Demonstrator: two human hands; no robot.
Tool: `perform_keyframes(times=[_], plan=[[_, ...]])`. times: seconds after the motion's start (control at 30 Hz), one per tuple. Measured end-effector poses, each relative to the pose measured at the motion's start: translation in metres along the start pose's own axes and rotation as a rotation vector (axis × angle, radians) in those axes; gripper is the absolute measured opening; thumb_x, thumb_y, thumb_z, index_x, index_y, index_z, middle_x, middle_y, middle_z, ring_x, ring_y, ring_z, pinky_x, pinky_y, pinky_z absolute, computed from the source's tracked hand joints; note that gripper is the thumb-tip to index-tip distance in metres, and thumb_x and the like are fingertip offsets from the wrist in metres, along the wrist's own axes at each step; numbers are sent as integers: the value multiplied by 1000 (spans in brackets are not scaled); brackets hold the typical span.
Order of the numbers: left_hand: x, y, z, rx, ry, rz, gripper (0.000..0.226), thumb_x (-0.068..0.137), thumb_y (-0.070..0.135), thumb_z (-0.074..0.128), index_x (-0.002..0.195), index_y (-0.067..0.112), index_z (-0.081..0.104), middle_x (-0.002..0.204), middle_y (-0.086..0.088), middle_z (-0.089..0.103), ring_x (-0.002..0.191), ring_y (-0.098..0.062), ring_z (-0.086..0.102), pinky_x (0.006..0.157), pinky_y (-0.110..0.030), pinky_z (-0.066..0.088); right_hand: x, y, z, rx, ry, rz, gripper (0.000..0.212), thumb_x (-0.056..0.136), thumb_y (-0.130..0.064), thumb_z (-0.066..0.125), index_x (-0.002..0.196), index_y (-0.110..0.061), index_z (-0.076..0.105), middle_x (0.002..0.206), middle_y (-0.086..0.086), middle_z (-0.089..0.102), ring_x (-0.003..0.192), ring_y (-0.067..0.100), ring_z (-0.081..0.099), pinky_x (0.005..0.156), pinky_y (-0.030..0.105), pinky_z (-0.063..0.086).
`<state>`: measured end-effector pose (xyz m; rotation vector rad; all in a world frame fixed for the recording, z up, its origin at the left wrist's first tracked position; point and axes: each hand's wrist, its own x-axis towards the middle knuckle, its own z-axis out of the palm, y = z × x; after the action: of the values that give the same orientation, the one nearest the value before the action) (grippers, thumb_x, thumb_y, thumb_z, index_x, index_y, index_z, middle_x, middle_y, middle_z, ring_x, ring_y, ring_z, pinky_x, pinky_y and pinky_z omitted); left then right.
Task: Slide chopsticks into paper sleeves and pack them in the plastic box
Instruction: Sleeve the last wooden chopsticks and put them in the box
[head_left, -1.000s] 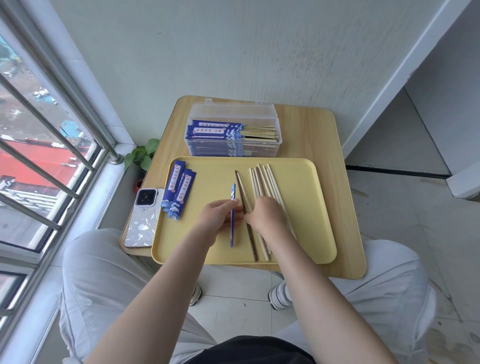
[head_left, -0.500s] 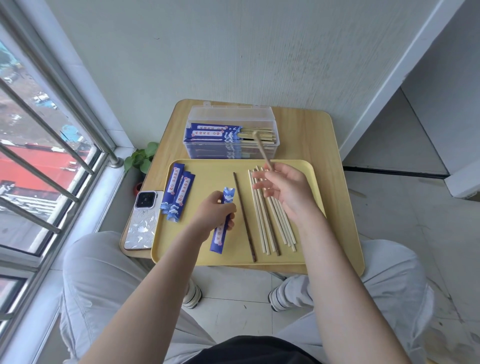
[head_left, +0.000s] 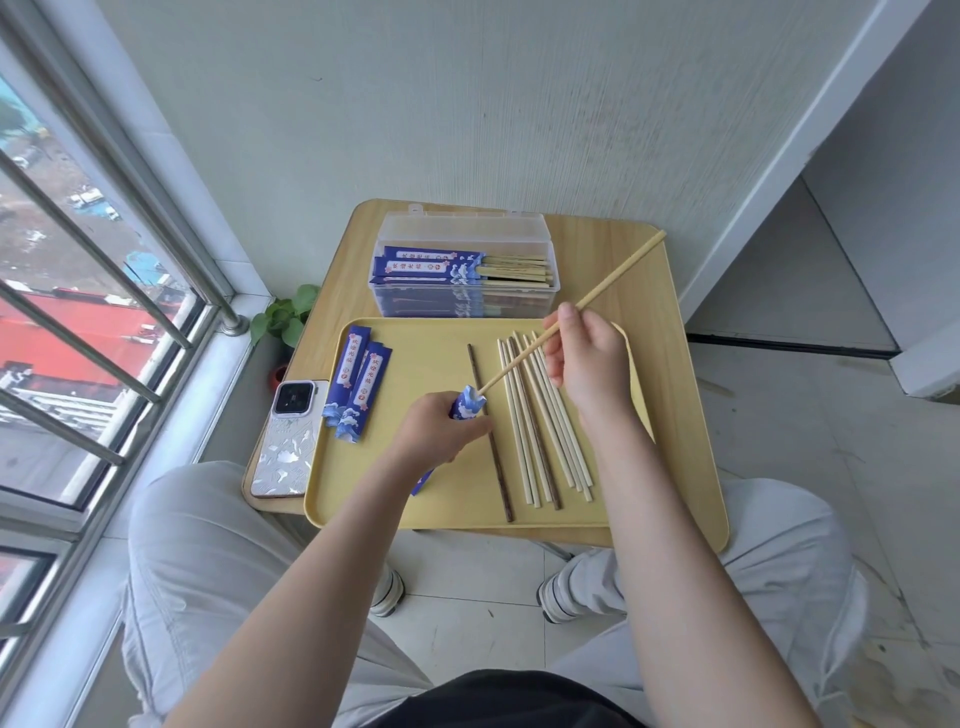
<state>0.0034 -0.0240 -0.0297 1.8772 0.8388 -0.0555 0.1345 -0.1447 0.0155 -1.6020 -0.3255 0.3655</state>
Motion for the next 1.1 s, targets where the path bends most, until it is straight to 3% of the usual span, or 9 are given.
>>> perform_keyframes(times=[0.2, 0.33, 0.43, 0.5, 0.57, 0.73, 0.93, 1.0, 1.1], plan=[[0, 13, 4, -7, -20, 55, 30, 89, 31, 71, 73, 15, 51, 56, 1, 55, 45, -10, 47, 46, -16, 42, -7, -1, 2, -303, -430, 99, 13, 94, -28, 67, 104, -20, 69, 74, 3, 59, 56, 12, 54, 53, 25, 46], [1, 14, 4, -48, -5, 21, 28, 91, 31, 69, 74, 16, 53, 58, 0, 58, 44, -9, 49, 49, -18, 45, -5, 0, -1, -196, -204, 157, 29, 99, -42, 56, 112, -17, 63, 75, 2, 59, 58, 14, 54, 50, 26, 44], [4, 8, 4, -133, 65, -64, 22, 91, 28, 67, 79, 14, 55, 63, -2, 61, 45, -11, 51, 49, -20, 47, 4, 17, -12, -421, -41, 179, 22, 99, -31, 50, 93, -12, 60, 72, 2, 57, 57, 16, 53, 54, 29, 44], [6, 3, 7, -159, 106, -141, 17, 91, 26, 66, 85, 12, 59, 71, -4, 66, 45, -11, 53, 48, -20, 47, 8, 39, -22, -820, -85, 227, 20, 96, -24, 52, 79, -14, 51, 71, 2, 53, 62, 22, 50, 52, 28, 36], [8, -1, 10, -154, 116, -198, 15, 92, 25, 64, 92, 10, 62, 80, -4, 71, 46, -11, 54, 49, -21, 47, 5, 57, -24, -1066, -171, 299, 19, 93, -28, 59, 82, -16, 50, 82, 4, 53, 72, 26, 51, 52, 29, 34], [11, -3, 16, -79, 108, -258, 20, 90, 25, 61, 94, 7, 68, 71, -1, 67, 47, -11, 56, 50, -21, 41, -9, 68, -9, -1070, -253, 254, 31, 92, -34, 69, 104, -8, 59, 102, 7, 57, 92, 27, 60, 70, 32, 42], [14, -4, 15, -98, 113, -256, 23, 88, 26, 63, 97, 6, 70, 70, -3, 65, 50, -14, 59, 57, -24, 45, -8, 71, 0, -1066, -287, 263, 39, 95, -28, 64, 63, -14, 45, 66, 3, 47, 54, 19, 44, 46, 27, 29], [15, -4, 14, -106, 116, -246, 24, 88, 27, 63, 98, 6, 69, 70, -4, 65, 53, -16, 60, 59, -25, 46, -11, 67, 2, -1091, -289, 270, 31, 94, -27, 62, 70, -15, 47, 79, 7, 51, 64, 23, 49, 48, 27, 29], [14, -4, 16, -101, 106, -232, 25, 89, 30, 65, 99, 8, 67, 68, -5, 64, 55, -16, 60, 62, -26, 47, -16, 63, 8, -1106, -283, 277, 19, 96, -25, 60, 101, -7, 60, 98, 8, 57, 89, 28, 61, 62, 28, 40]])
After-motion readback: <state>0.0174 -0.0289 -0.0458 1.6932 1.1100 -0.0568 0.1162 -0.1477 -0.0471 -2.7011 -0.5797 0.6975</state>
